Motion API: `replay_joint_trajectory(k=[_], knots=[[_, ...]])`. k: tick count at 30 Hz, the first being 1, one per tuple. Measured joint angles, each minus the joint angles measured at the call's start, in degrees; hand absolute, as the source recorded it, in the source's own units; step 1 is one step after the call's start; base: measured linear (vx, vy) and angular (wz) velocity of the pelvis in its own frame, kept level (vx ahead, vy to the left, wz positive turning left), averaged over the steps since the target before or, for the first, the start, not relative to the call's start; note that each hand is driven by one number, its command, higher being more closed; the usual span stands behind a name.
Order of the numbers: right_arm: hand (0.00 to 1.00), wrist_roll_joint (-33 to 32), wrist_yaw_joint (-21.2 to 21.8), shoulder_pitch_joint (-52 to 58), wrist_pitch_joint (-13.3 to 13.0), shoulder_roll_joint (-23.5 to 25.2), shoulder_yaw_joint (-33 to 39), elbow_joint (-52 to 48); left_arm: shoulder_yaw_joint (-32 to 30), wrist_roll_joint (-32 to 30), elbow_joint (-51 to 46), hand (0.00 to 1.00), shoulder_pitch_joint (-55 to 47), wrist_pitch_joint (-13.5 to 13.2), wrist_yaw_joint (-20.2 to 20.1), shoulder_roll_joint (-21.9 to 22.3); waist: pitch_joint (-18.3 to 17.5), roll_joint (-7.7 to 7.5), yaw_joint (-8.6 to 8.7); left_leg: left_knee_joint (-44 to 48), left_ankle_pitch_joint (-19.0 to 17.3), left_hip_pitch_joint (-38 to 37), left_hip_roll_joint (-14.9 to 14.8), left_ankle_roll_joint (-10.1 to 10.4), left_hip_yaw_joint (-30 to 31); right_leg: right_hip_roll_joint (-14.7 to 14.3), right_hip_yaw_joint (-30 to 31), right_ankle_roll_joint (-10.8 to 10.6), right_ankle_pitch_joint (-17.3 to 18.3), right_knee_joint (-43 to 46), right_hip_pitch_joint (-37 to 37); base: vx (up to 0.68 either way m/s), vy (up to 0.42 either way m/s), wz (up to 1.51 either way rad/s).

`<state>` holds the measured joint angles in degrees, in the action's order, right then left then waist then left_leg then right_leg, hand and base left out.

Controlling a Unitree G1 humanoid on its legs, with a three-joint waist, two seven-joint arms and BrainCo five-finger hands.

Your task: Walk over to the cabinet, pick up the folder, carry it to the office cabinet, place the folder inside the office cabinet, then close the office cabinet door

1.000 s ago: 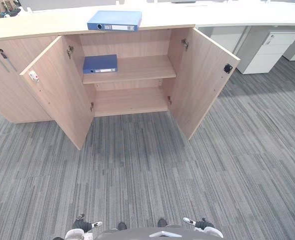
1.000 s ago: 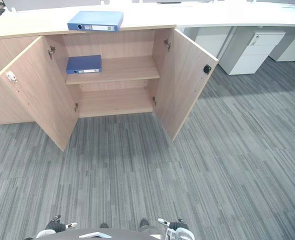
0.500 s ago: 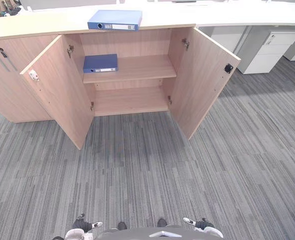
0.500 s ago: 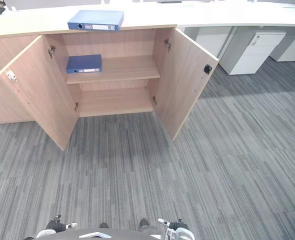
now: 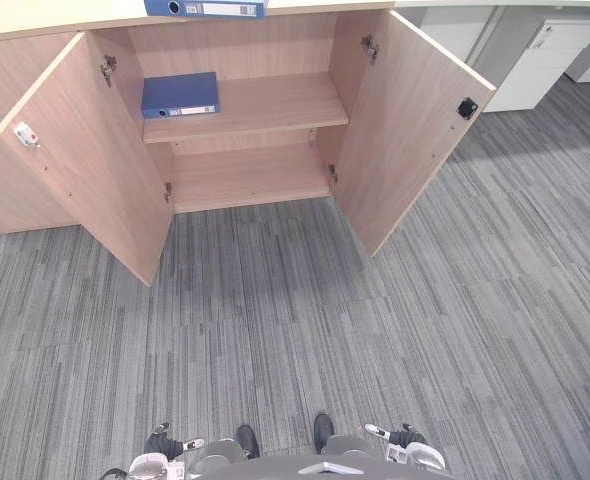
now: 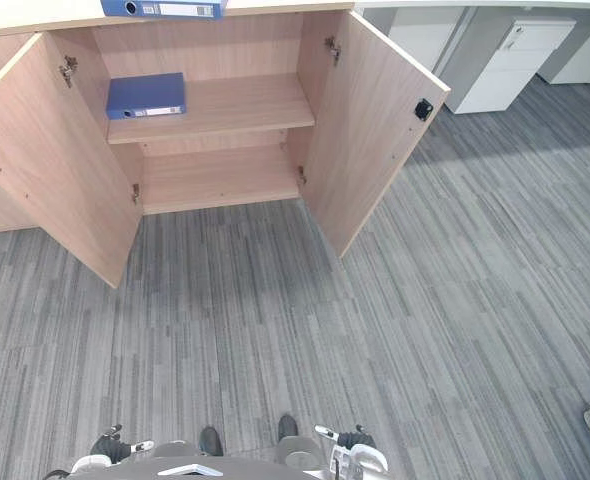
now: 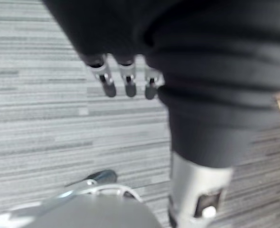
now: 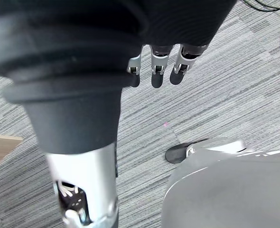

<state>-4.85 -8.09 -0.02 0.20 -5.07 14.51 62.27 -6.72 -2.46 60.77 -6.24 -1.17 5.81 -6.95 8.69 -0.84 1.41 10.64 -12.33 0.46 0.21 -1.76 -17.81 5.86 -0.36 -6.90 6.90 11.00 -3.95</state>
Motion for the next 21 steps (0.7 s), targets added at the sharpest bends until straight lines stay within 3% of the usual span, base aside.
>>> replay_joint_trajectory(k=[2, 4, 5, 6, 8, 10, 12, 14, 15, 16, 17, 18, 19, 21], knots=[[0.00, 0.64, 0.02, -0.24, -0.06, 0.01, 0.22, -0.85, 0.00, 0.04, -0.01, 0.00, 0.03, -0.01, 0.05, 0.24, 0.49, 0.50, -0.10, 1.53, -1.62, -1.07, 0.27, -0.36, -1.10, 0.92, -0.40, -0.53, 2.41, 9.03, -3.07, 0.19, 0.132, -0.16], [0.00, 0.60, 0.02, -1.01, -0.28, -0.12, 0.31, -1.46, 0.07, 0.05, -0.03, 0.00, 0.42, -0.04, 0.03, 0.89, 1.79, 1.02, 0.01, 0.69, -2.30, -3.91, 0.52, -1.32, -1.02, 1.96, -2.46, -0.40, 2.42, 21.01, -7.45, 0.25, 0.179, -0.06], [0.00, 0.64, 0.00, -1.30, -0.61, -0.11, 0.26, -2.24, 0.05, 0.07, 0.19, 0.00, 0.92, -0.02, 0.03, 0.75, 3.08, 1.43, 0.21, 0.10, -3.15, -6.19, 0.65, -1.94, -0.75, 2.66, -4.80, 0.68, 5.00, 27.61, -10.06, 0.24, 0.131, 0.10], [0.00, 0.62, 0.00, -1.37, -0.62, -0.12, 0.12, -2.80, 0.05, 0.09, 0.19, 0.00, 1.33, -0.02, 0.05, 0.60, 3.21, 0.96, 0.18, -0.87, -3.74, -7.99, 0.63, -1.78, -0.29, 2.86, -7.20, 0.85, 7.45, 30.43, -12.26, 0.16, 0.075, 0.14], [0.00, 0.60, -0.02, -1.62, -1.10, -0.14, 0.02, -2.83, 0.06, 0.08, 0.56, 0.00, 1.57, -0.03, 0.04, 0.48, 3.30, 0.86, 0.64, -2.98, -3.90, -9.88, 0.19, -1.48, 0.74, 2.08, -11.12, 1.64, 8.74, 29.32, -15.61, 0.26, 0.011, 0.27], [0.00, 0.55, -0.03, -2.31, -1.22, -0.33, 0.00, -2.83, 0.10, 0.15, 0.65, 0.00, 2.29, -0.03, 0.04, 0.53, 3.56, 1.18, 1.26, -4.34, -4.39, -10.99, -0.62, -0.53, 1.96, 0.34, -13.83, 2.93, 7.93, 24.88, -18.98, 0.35, -0.036, 0.39], [0.00, 0.56, -0.06, -1.59, -1.21, -0.13, 0.06, -2.83, 0.10, 0.15, 0.84, 0.00, 1.93, -0.03, 0.04, 0.49, 3.61, 1.09, 2.62, -6.33, -5.16, -13.93, -1.23, 2.80, 4.64, -2.25, -14.83, 6.56, 2.70, 17.27, -19.63, 0.44, -0.103, 0.68], [0.00, 0.42, -0.04, 0.00, -1.21, -0.12, 0.50, -2.79, -0.93, 0.19, 1.08, 0.00, 2.14, -0.02, 0.12, 1.12, 3.42, 0.75, 2.73, -6.62, -6.29, -16.81, -1.47, 4.84, 6.43, -2.42, -15.23, 9.63, -1.27, 16.86, -18.18, 0.54, -0.168, 0.57], [0.00, 0.55, -0.18, -0.01, -1.17, -0.79, 1.53, -3.08, -2.40, 1.19, 0.69, 0.00, 2.02, -0.15, -0.04, 2.99, 3.14, 2.99, 2.05, -3.67, -5.62, -16.15, -3.38, 6.87, 6.12, -3.33, -16.36, 10.52, 0.76, 17.68, -17.38, 0.55, -0.186, 0.25], [0.00, 0.56, -0.19, -0.01, -1.18, -0.74, 1.52, -3.22, -3.11, 1.78, 0.55, 0.00, 2.12, -0.18, -0.04, 3.09, 3.20, 2.96, 2.02, -0.37, -5.16, -14.74, -3.76, 7.70, 5.87, -3.32, -16.35, 10.48, 1.93, 17.35, -16.79, 0.51, -0.211, 0.08], [0.00, 0.50, -0.19, -0.05, -1.08, -0.74, 1.50, -4.05, -4.63, 2.45, 0.39, 0.00, 2.36, -0.18, -0.01, 3.53, 3.51, 3.25, 2.15, 9.52, -5.03, -10.60, -4.98, 7.89, 5.69, -3.54, -16.50, 10.51, 2.83, 16.02, -15.01, 0.49, -0.224, 0.12], [0.00, 0.34, -0.44, 0.22, -1.01, -0.81, 1.43, -5.33, -7.28, 3.49, -1.14, 0.00, 2.07, -0.19, 0.02, 4.57, 4.36, 4.11, 2.13, 27.26, -4.01, -3.39, -8.49, 8.02, 5.44, -5.21, -16.35, 10.72, 3.15, 13.21, -10.91, 0.59, -0.237, -0.04], [0.00, -0.04, -0.76, 0.36, -1.04, -0.52, 1.37, -5.85, -10.08, 4.61, -2.62, 0.00, 1.69, -0.23, 0.04, 5.36, 4.72, 4.11, 1.33, 40.58, -4.12, 1.15, -11.80, 7.91, 4.82, -6.59, -16.07, 11.04, 3.36, 11.07, -6.44, 0.48, -0.159, -0.17], [0.00, -0.68, -0.79, 0.32, -1.13, 0.81, 0.61, -6.86, -11.16, 5.50, -4.41, 0.00, 1.86, -0.54, -0.01, 5.37, 5.26, 2.73, -0.12, 48.37, -4.99, 6.25, -14.22, 6.99, 3.38, -7.16, -15.08, 12.03, 4.01, 9.11, -0.75, 0.39, -0.115, -0.30]])
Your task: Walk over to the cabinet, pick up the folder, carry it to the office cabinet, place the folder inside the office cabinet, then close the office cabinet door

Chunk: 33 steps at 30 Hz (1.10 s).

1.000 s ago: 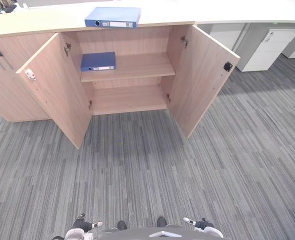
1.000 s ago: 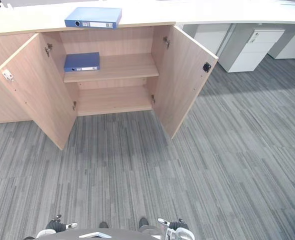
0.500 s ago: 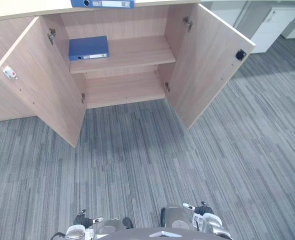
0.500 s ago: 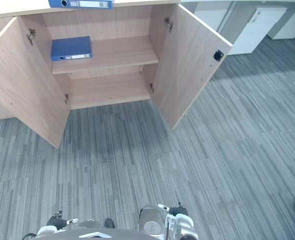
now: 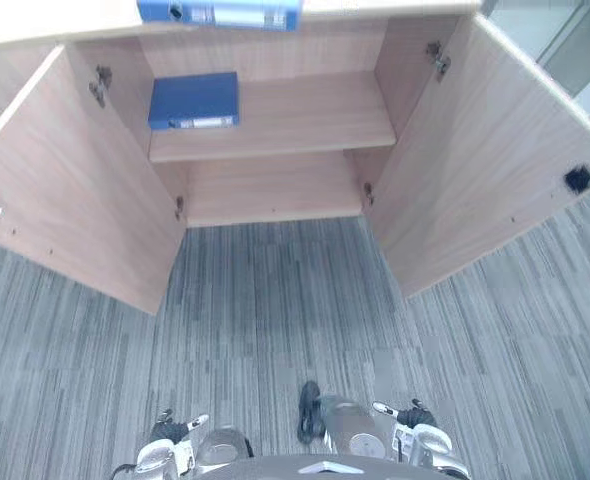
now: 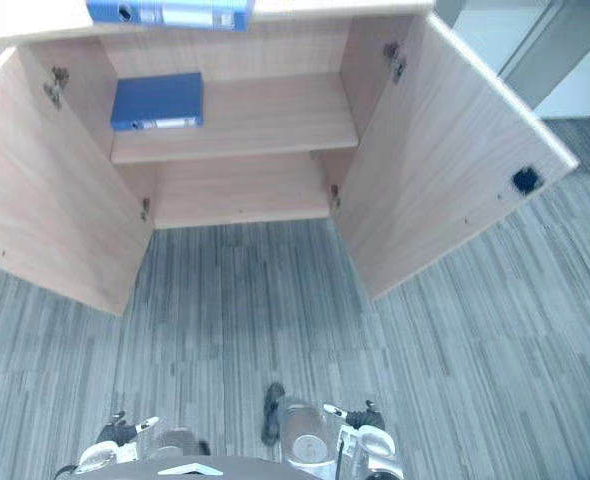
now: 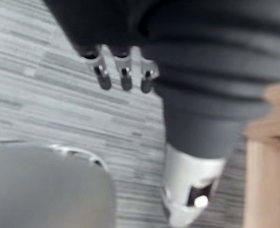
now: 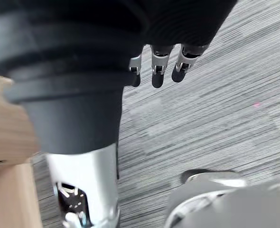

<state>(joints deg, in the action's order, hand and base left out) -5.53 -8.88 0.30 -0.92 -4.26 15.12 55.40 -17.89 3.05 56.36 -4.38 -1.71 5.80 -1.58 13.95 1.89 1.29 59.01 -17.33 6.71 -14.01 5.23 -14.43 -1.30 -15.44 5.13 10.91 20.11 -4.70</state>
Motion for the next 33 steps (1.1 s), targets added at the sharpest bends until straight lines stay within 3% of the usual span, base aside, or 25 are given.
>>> replay_joint_trajectory(k=[2, 4, 6, 8, 10, 11, 12, 13, 14, 16, 17, 19, 21, 23, 24, 25, 26, 27, 29, 31, 32, 33], knots=[[0.00, -0.87, 0.00, -0.15, -0.05, 1.52, -1.23, -0.88, -0.06, 0.27, -1.75, 0.00, 0.39, -0.55, -0.02, -0.02, -0.05, -1.38, -1.23, -1.73, -0.85, 5.53, -0.53, -1.32, -1.20, 0.02, 1.18, -0.49, 1.06, -3.20, 4.02, 0.40, -0.078, -0.36], [0.00, -0.93, 0.02, -0.67, 0.04, 2.17, -1.54, -1.24, -0.13, 0.27, -1.87, 0.00, 0.97, -0.91, 0.00, 0.29, -0.45, -0.83, -1.83, -7.51, -1.33, 10.35, -0.44, -1.90, -1.67, 0.02, 2.22, -1.38, 1.90, -5.47, 6.79, 0.43, 0.019, -0.35], [0.00, -0.93, -0.04, -0.70, 0.10, 3.29, -0.79, -1.70, -0.22, 0.26, -1.84, 0.00, 1.55, -0.93, 0.03, 0.54, -0.37, -1.09, -2.67, -18.85, -0.96, 12.64, 1.17, -1.70, -1.95, 1.10, 3.63, -2.62, 2.60, -7.19, 10.02, 0.34, 0.113, -0.35], [0.00, -0.91, -0.05, -0.17, 0.10, 3.57, -0.40, -1.48, 0.07, 0.24, -1.59, 0.00, 1.51, -0.91, 0.15, 0.67, -1.19, -1.27, -3.14, -32.40, 4.25, 12.10, 3.67, -2.23, -0.62, 2.34, 4.94, -5.49, 4.40, -8.91, 12.08, 0.33, 0.179, -0.41], [0.00, -0.83, -0.02, -0.14, 0.11, 3.94, -0.31, -0.65, -0.14, 0.25, -1.15, 0.00, 1.35, -0.85, 0.07, 0.10, -2.61, -2.17, -3.18, -32.95, 11.28, 10.99, 5.90, -5.42, -0.46, 4.64, 7.42, -8.05, 6.52, -8.59, 13.33, 0.36, 0.256, -0.47], [0.00, -0.81, -0.02, 0.32, 0.15, 4.20, -0.25, -0.34, -0.10, 0.21, -1.14, 0.00, 1.35, -0.85, 0.08, -0.34, -3.19, -3.32, -3.02, -32.80, 10.34, 10.73, 6.69, -5.81, -1.50, 5.80, 7.81, -8.41, 6.70, -8.51, 13.48, 0.48, 0.304, -0.39], [0.00, -0.74, 0.09, 0.82, 0.18, 5.11, -0.17, -0.15, 0.01, 0.20, -1.12, 0.00, 1.44, -0.87, 0.07, -0.85, -4.25, -4.99, -3.06, -32.76, 8.80, 10.07, 7.71, -6.96, -3.41, 7.68, 8.68, -9.00, 6.44, -6.86, 12.64, 0.48, 0.260, -0.39], [0.00, -0.48, 0.16, 0.72, 0.18, 5.89, 0.93, 0.13, 0.16, 0.19, -0.63, 0.00, 1.53, -0.86, 0.00, -1.21, -4.74, -5.69, -3.31, -32.72, 7.38, 8.36, 8.38, -7.77, -4.83, 9.06, 9.03, -9.95, 5.78, -2.67, 11.26, 0.54, 0.294, -0.48], [0.00, 0.00, 0.16, 0.50, 0.21, 6.08, 1.43, 0.23, 0.39, 0.20, 0.10, 0.00, 1.72, -0.73, -0.01, -1.34, -4.69, -5.86, -3.46, -33.70, 6.63, 6.00, 8.98, -8.57, -5.75, 9.70, 9.37, -10.31, 4.92, 2.74, 9.65, 0.49, 0.277, -0.53], [0.00, 1.51, 0.26, 0.35, 0.12, 5.77, 1.29, -0.50, 2.24, 0.15, 1.12, 0.00, 1.77, -0.47, -0.05, -1.38, -4.34, -5.05, -2.70, -37.40, 5.12, 0.24, 9.84, -8.73, -5.98, 11.33, 10.07, -11.26, -0.72, 19.31, 3.76, 0.35, 0.194, -0.22], [0.00, 1.51, 0.30, 0.23, -0.08, 5.74, 1.17, -0.84, 3.16, 0.15, 1.60, 0.00, 1.73, -0.33, -0.09, -1.27, -4.00, -4.32, -1.97, -38.69, 4.25, -2.75, 9.97, -8.80, -5.82, 11.91, 10.07, -11.27, 0.69, 27.35, 0.20, 0.25, 0.102, 0.05], [0.00, 1.52, 0.35, -0.15, -0.06, 5.81, 0.72, -0.96, 3.35, 0.16, 1.79, 0.00, 1.66, -0.04, -0.09, -0.90, -4.37, -4.94, -1.91, -41.43, 3.77, -7.04, 10.29, -8.54, -5.82, 11.78, 8.95, -9.95, 4.25, 32.56, -4.90, 0.34, 0.060, 0.08], [0.00, 1.51, 0.61, -0.42, -0.15, 5.58, 0.73, -1.13, 3.28, 0.15, 1.87, 0.00, 1.89, -0.03, -0.04, -0.20, -4.30, -4.74, -1.21, -44.94, 3.80, -11.22, 10.35, -8.48, -4.56, 9.85, 6.83, -8.66, 6.93, 27.84, -10.18, 0.35, -0.023, 0.32], [0.00, 1.50, 0.81, -0.50, -0.10, 5.34, 0.73, -1.12, 3.20, 0.13, 2.29, 0.00, 2.07, -0.07, -0.03, -0.01, -4.37, -4.55, -0.67, -46.43, 3.74, -12.97, 10.35, -7.57, -3.37, 7.93, 7.06, -8.16, 6.56, 19.80, -11.67, 0.28, -0.088, 0.51], [0.00, 1.49, 0.80, -0.14, -0.09, 5.26, 0.80, -0.75, 2.75, 0.15, 2.88, 0.00, 2.12, -0.15, -0.04, 0.01, -4.49, -4.66, -0.45, -47.35, 3.08, -14.27, 10.87, -5.68, -2.05, 6.73, 8.22, -6.68, 2.18, 10.04, -11.57, 0.37, -0.174, 0.64], [0.00, 1.49, 0.82, 0.64, -0.04, 5.32, 0.80, -0.44, 1.98, 0.15, 2.87, 0.00, 2.03, -0.16, -0.01, -0.03, -5.01, -5.54, -0.56, -47.65, 2.31, -15.23, 11.91, -4.37, -0.93, 7.08, 8.88, -5.50, -4.28, 6.28, -11.29, 0.31, -0.154, 0.67], [0.00, 1.48, 0.90, 0.81, -0.06, 4.68, 0.78, -0.41, 1.43, 0.19, 3.44, 0.00, 2.39, -0.07, 0.07, 0.69, -5.04, -4.88, -0.54, -47.70, 1.74, -16.08, 11.31, -3.46, 0.24, 6.93, 8.21, -5.44, -2.90, 8.00, -10.89, 0.37, -0.182, 0.52], [0.00, 1.42, 0.88, 1.55, 0.12, 3.21, 1.04, -0.36, 0.85, 0.15, 3.49, 0.00, 1.83, -0.09, 0.02, 2.57, -6.43, -1.88, -0.81, -47.99, 1.96, -16.05, 9.57, -2.91, 0.46, 6.07, 6.75, -5.01, -1.99, 7.82, -10.23, 0.29, -0.146, 0.40], [0.00, 1.42, 0.87, 1.59, 0.01, 2.14, 1.05, -0.39, -0.05, 0.14, 3.26, 0.00, 1.56, -0.17, 0.01, 4.39, -6.89, -0.15, -0.61, -47.04, 1.96, -15.76, 8.18, -2.57, 0.53, 5.53, 4.47, -4.39, 0.34, 7.15, -8.96, 0.36, -0.196, 0.55], [0.00, 1.34, 0.83, 1.69, 0.02, 1.94, 0.85, -0.46, -0.74, 0.15, 2.92, 0.00, 1.90, -0.15, -0.18, 4.35, -6.54, 0.08, -0.15, -35.37, 1.34, -11.69, 5.55, -1.50, 1.38, 5.38, 2.17, -4.19, 2.31, 6.12, -5.21, 0.32, -0.238, 0.72], [0.00, 1.28, 0.84, 2.05, 0.16, 1.95, 0.61, -0.39, -1.27, 0.16, 2.04, 0.00, 1.96, -0.15, -0.22, 4.31, -6.42, -0.07, -0.57, -22.36, 1.09, -6.79, 2.61, 0.07, 1.80, 4.90, 0.89, -3.82, 3.12, 4.98, -2.02, 0.21, -0.177, 0.41], [0.00, 1.07, 0.84, 2.16, 0.11, 1.97, -0.13, -0.36, -1.27, 0.18, 0.43, 0.00, 1.83, -0.18, -0.21, 4.29, -6.31, -0.32, -1.34, -13.83, 0.91, -3.66, 0.45, 0.21, 0.88, 4.68, 0.21, -3.47, 4.05, 4.69, 0.12, 0.19, -0.146, 0.20]])
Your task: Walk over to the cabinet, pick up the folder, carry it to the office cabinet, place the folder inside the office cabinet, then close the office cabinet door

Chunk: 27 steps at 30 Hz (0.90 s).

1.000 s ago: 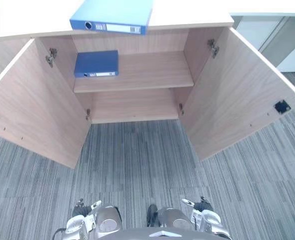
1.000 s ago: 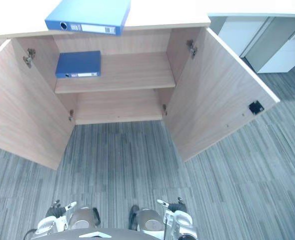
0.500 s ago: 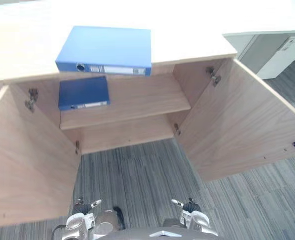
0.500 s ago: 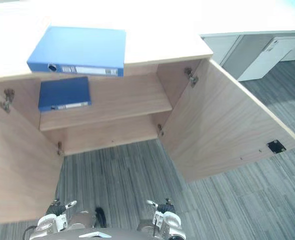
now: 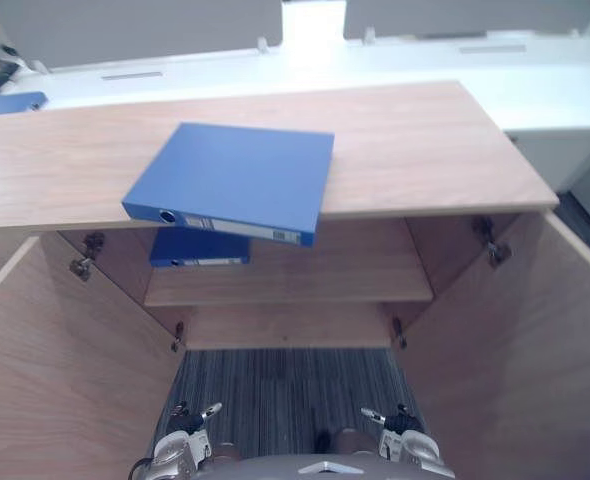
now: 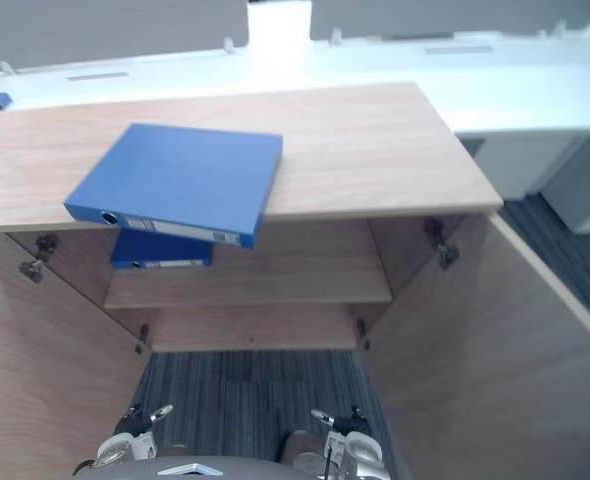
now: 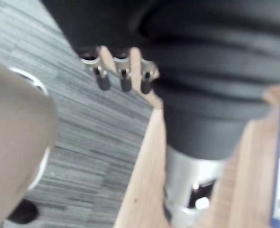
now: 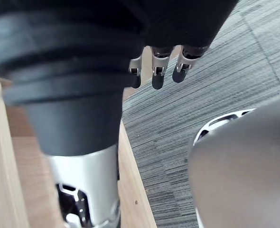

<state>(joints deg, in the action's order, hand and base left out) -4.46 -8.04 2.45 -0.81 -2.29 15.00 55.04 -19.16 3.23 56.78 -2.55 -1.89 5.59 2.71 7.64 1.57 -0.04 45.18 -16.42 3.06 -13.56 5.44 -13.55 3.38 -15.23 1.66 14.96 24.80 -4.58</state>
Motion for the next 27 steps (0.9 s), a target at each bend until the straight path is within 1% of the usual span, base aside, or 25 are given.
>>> replay_joint_trajectory(k=[2, 4, 5, 6, 7, 8, 9, 10, 12, 13, 14, 15, 16, 17, 18, 21, 23, 24, 25, 27], knots=[[0.00, -0.45, 0.00, 0.02, 0.00, -0.10, -1.00, -0.06, 0.09, 0.01, -0.23, 0.00, -0.32, -0.05, 0.00, -0.25, -0.02, -0.12, -0.28, 2.52, -0.48, 2.75, -1.62, -0.86, -2.10, -0.21, 0.20, -0.16, 0.81, -0.57, 2.05, 0.16, -0.068, -0.08], [0.00, -0.86, 0.00, 0.02, 0.10, 0.00, -0.50, -0.04, 0.03, 0.02, -0.69, 0.00, -0.29, -0.03, 0.04, 0.06, 0.03, -0.13, -0.36, -0.83, -0.50, 4.82, -1.82, -0.89, -3.50, -0.32, 0.57, -0.40, 0.77, -1.69, 3.33, 0.19, 0.027, -0.13], [0.00, -0.87, -0.03, -0.11, 0.19, 0.07, -0.20, -0.04, 0.04, 0.00, -1.07, 0.00, -0.33, 0.00, 0.05, 0.08, 0.07, -0.27, -0.53, -5.85, -0.45, 5.04, -1.17, -0.89, -3.90, -0.22, 0.94, -0.61, 0.66, -2.18, 3.74, 0.19, 0.114, -0.25], [0.00, -0.87, -0.04, 0.07, 0.57, 0.07, -0.07, -0.03, 0.08, -0.01, -1.05, 0.00, -0.29, 0.02, 0.11, 0.13, 0.06, -0.33, -0.70, -14.08, 1.29, 4.37, 0.15, -1.36, -3.70, -0.13, 1.66, -1.21, 0.78, -2.12, 3.80, 0.15, 0.127, -0.27], [0.00, -0.86, -0.04, 0.07, 0.64, 0.02, 0.03, -0.08, 0.12, -0.03, -0.97, 0.00, -0.32, 0.02, 0.11, 0.26, -0.01, -0.18, -0.64, -18.61, 4.20, 3.64, 0.69, -1.73, -3.62, -0.29, 2.03, -1.63, 0.94, -1.98, 3.69, 0.15, 0.160, -0.30], [0.00, -0.87, -0.06, -0.15, 0.89, 1.09, 1.23, 0.12, 0.06, -0.03, -0.91, 0.00, -0.11, 0.05, 0.02, -0.77, -0.24, -1.42, -0.73, -21.60, 5.39, 2.27, 2.56, -2.14, -4.13, 0.56, 3.70, -2.80, 1.10, -1.75, 3.60, 0.14, 0.144, -0.18], [0.00, -0.86, -0.03, 0.26, 0.94, 1.98, 1.81, 0.04, 0.19, -0.04, -0.90, 0.00, -0.33, 0.02, 0.00, -1.49, -0.75, -3.01, -0.46, -24.52, 6.01, 0.83, 4.21, -2.45, -4.44, 1.51, 4.44, -3.75, 0.51, -2.96, 3.89, 0.14, 0.140, -0.15], [0.00, -0.86, -0.03, 0.46, 0.99, 2.40, 2.13, 0.11, 0.20, -0.04, -0.81, 0.00, -0.30, 0.04, -0.03, -1.86, -0.96, -3.55, -0.45, -25.19, 6.20, 0.40, 4.69, -2.69, -4.95, 1.86, 4.73, -4.05, 0.32, -3.76, 4.32, 0.13, 0.132, -0.11], [0.00, -0.85, -0.02, 0.84, 1.00, 2.93, 2.23, 0.24, 0.23, -0.13, 0.23, 0.00, -0.21, 0.03, -0.02, -2.34, -1.08, -3.75, -0.35, -26.90, 6.45, -1.26, 5.90, -3.07, -5.56, 2.52, 5.17, -4.85, -0.68, -6.10, 6.02, 0.10, 0.120, -0.07], [0.00, -0.85, -0.02, 0.96, 0.98, 3.12, 2.72, 0.38, 0.65, -0.33, 0.69, 0.00, -0.26, 0.07, -0.02, -2.56, -1.37, -4.11, -0.02, -28.71, 6.81, -2.80, 6.81, -3.47, -5.83, 2.85, 5.25, -5.23, -1.47, -7.74, 7.33, 0.06, 0.109, -0.01], [0.00, -0.83, -0.02, 1.36, 0.94, 3.30, 3.68, 0.98, 1.51, -0.97, 0.86, 0.00, -0.44, 0.07, -0.06, -2.77, -1.35, -3.63, 0.04, -30.88, 7.83, -4.05, 7.89, -3.50, -6.11, 3.26, 5.45, -5.37, -2.17, -9.24, 8.06, 0.04, 0.100, -0.02], [0.00, -0.83, -0.01, 1.31, 0.95, 3.24, 3.80, 1.29, 1.89, -1.18, 0.94, 0.00, -0.44, 0.08, -0.08, -2.77, -1.63, -3.80, 0.04, -32.15, 8.42, -4.52, 8.35, -3.71, -6.15, 3.41, 5.57, -5.47, -2.62, -10.02, 8.36, 0.01, 0.099, -0.01], [0.00, -0.82, 0.02, 1.05, 0.87, 2.91, 4.09, 2.13, 3.15, -1.21, 1.27, 0.00, -0.46, 0.07, -0.15, -2.92, -1.97, -3.77, 0.01, -34.85, 9.80, -5.37, 9.14, -3.79, -6.11, 3.48, 5.76, -5.38, -3.71, -11.61, 8.69, -0.01, 0.062, 0.02], [0.00, -0.82, 0.01, 1.02, 0.91, 2.86, 4.28, 2.27, 3.74, -1.22, 1.36, 0.00, -0.52, 0.08, -0.18, -3.07, -2.02, -3.53, 0.01, -35.75, 10.37, -5.48, 9.36, -3.93, -6.10, 3.46, 5.85, -5.39, -4.11, -12.19, 8.68, -0.03, 0.064, 0.02], [0.00, -0.80, 0.02, 0.94, 0.90, 2.72, 4.36, 2.44, 4.91, -1.26, 1.48, 0.00, -0.65, 0.08, -0.23, -3.35, -2.10, -3.70, 0.02, -37.74, 11.57, -6.16, 9.92, -3.98, -5.93, 3.40, 5.99, -5.36, -4.85, -13.18, 8.90, -0.04, 0.031, 0.01], [0.00, -0.80, 0.03, 0.38, 0.53, 1.81, 4.31, 3.79, 7.61, -1.28, 2.86, 0.00, -0.92, 0.03, -0.14, -4.08, -1.77, -3.01, 0.12, -41.79, 14.16, -7.96, 10.73, -3.87, -5.01, 2.97, 6.51, -5.33, -6.14, -15.21, 9.90, -0.05, 0.007, -0.02], [0.00, -0.80, 0.01, 0.13, 0.54, 1.14, 4.29, 4.52, 8.75, -1.32, 2.84, 0.00, -1.09, -0.01, 0.03, -4.34, -1.50, -2.41, 0.19, -44.49, 15.42, -9.39, 11.11, -4.28, -3.60, 2.63, 6.47, -5.26, -6.72, -16.25, 10.64, -0.10, -0.012, 0.03], [0.00, -0.80, -0.03, 0.16, 0.53, 0.76, 4.21, 4.62, 9.62, -1.37, 2.79, 0.00, -1.17, -0.12, 0.23, -4.37, -1.53, -2.33, 0.17, -46.25, 16.65, -10.07, 11.30, -4.38, -3.44, 2.50, 6.47, -5.26, -7.05, -16.47, 10.65, -0.15, -0.008, 0.08], [0.00, -0.80, -0.03, 0.15, 0.52, 0.75, 4.19, 4.61, 10.05, -1.49, 2.60, 0.00, -1.23, -0.14, 0.23, -4.41, -1.54, -2.29, 0.20, -46.97, 17.11, -10.30, 11.40, -4.64, -3.21, 2.45, 6.46, -5.27, -7.10, -16.60, 10.60, -0.14, 0.001, 0.09], [0.00, -0.82, -0.09, -0.04, 0.49, 0.55, 3.56, 4.53, 11.38, -2.34, 0.82, 0.00, -1.67, -0.43, 0.62, -4.57, -1.55, -2.22, 0.65, -49.66, 18.91, -10.98, 11.82, -5.09, -1.91, 2.31, 6.16, -5.56, -7.47, -17.38, 10.55, -0.15, 0.007, 0.12]])
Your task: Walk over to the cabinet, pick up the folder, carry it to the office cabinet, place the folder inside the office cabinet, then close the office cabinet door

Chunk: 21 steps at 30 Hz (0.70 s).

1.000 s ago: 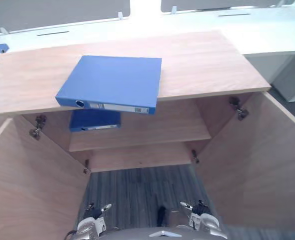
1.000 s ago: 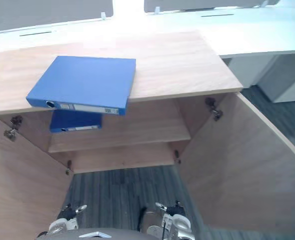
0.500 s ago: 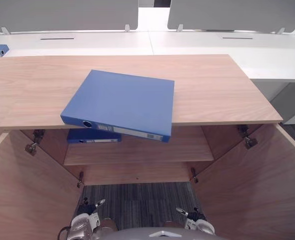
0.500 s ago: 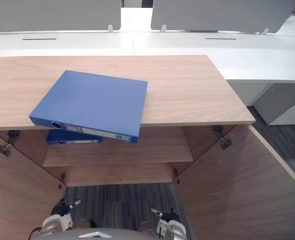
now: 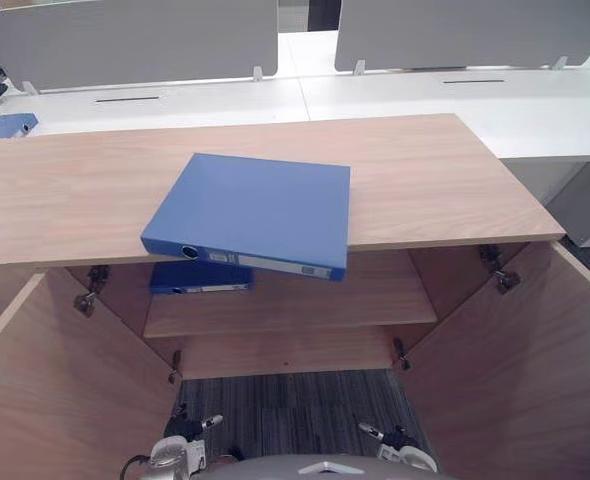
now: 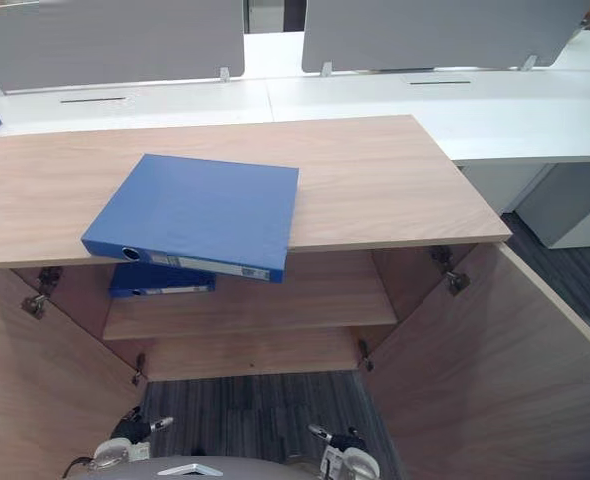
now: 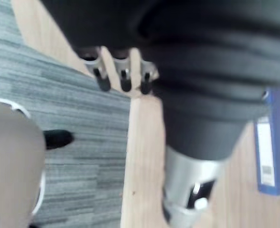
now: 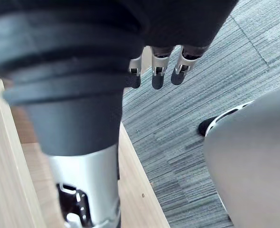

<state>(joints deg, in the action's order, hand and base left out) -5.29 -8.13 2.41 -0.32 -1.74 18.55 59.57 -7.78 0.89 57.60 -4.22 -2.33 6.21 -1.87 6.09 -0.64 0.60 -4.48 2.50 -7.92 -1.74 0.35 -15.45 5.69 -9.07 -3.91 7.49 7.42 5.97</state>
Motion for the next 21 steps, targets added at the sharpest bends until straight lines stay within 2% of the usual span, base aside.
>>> replay_joint_trajectory(k=[4, 10, 18, 21], knots=[[0.00, -0.03, -0.16, -0.20, -0.35, -0.19, -1.54, -0.40, 1.29, -0.06, -10.43, 0.00, -3.24, -0.04, 1.94, -0.12, 0.18, -0.31, -0.10, -0.37, -0.02, 0.44, 0.42, 0.05, 1.48, 0.03, 0.44, -0.04, -0.19, -0.49, -0.12, -0.13, 0.038, 0.05], [0.00, -0.03, -0.68, 2.01, -1.17, -0.65, -2.89, -3.80, 2.27, -2.34, -38.42, 0.00, -9.98, -1.87, 4.23, -1.21, 0.39, -0.04, -0.03, -0.39, -0.52, 1.14, 1.68, -0.61, 4.32, 0.17, 2.26, -0.56, 0.13, -0.76, -0.18, -0.02, 0.036, 0.08], [0.00, 0.13, -0.76, 4.60, -1.30, -0.19, -4.94, -7.55, 4.93, -2.28, -57.32, 0.00, -15.09, -5.19, 6.08, 0.67, -0.25, 0.23, -0.92, 0.23, -0.90, 0.48, 2.15, -1.12, 4.54, 0.83, 2.24, -0.93, 0.06, -0.68, 1.21, 0.10, 0.010, 0.03], [0.00, 0.20, -0.78, 4.91, -1.31, 1.08, -4.95, -8.22, 5.73, -2.32, -62.91, 0.00, -15.44, -7.01, 6.16, 0.97, -0.23, 0.13, -1.51, 3.73, -3.35, 0.85, 1.62, -0.46, 4.50, 0.81, 2.53, -0.83, 0.11, -0.66, 2.49, 0.08, -0.006, 0.01]])
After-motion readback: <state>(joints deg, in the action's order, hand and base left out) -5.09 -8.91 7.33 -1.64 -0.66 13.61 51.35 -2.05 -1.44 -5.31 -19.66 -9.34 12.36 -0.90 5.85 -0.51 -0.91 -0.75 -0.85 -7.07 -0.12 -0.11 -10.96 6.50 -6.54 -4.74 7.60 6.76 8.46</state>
